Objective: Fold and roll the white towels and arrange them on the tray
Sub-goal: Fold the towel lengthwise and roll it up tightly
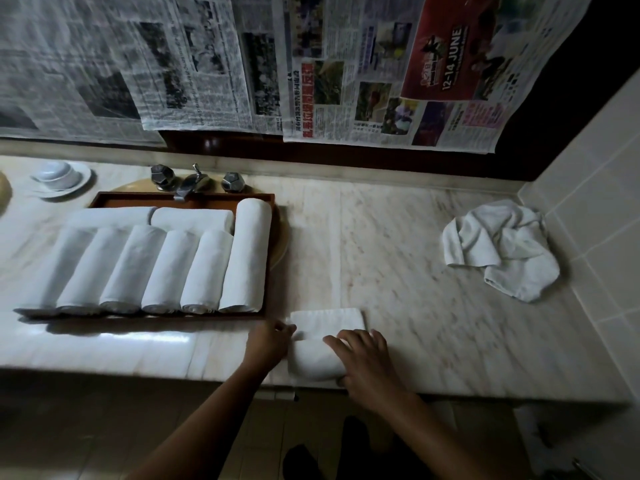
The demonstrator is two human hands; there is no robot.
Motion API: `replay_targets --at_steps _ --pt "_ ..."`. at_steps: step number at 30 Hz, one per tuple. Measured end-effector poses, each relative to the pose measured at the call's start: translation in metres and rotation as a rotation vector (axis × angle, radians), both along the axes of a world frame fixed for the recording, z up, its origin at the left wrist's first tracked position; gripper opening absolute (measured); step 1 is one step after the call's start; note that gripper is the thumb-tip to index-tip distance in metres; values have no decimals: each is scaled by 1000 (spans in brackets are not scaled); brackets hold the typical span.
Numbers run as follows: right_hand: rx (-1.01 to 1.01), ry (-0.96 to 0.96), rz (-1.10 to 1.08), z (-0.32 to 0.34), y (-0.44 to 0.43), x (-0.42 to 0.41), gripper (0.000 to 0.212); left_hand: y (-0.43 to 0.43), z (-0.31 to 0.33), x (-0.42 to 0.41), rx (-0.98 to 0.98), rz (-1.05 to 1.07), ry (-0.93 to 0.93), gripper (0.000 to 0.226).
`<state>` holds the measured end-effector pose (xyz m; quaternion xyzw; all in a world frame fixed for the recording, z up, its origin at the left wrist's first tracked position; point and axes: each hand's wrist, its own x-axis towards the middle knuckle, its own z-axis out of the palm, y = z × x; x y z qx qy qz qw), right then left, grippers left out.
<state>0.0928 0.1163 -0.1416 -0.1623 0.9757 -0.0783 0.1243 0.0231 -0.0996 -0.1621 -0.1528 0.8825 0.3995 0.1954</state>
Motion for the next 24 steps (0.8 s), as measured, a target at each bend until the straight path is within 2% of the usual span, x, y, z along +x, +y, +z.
replay_targets --at_steps 3,11,16,18,21,24 --pt "-9 -3 -3 -2 1 1 78 9 1 -10 -100 0 9 40" --pt "-26 -3 -16 -4 3 0 80 8 -7 -11 -90 127 15 20" --pt "-25 -27 -2 -5 5 -5 81 8 -7 -7 -98 96 55 11" --pt "-27 -39 8 -5 7 -9 82 7 -4 -6 -102 83 68 17" --pt "-15 -75 27 2 7 -14 82 9 7 7 -210 -44 232 31" --pt "-5 -108 37 9 7 -19 82 12 13 25 -174 -335 388 44"
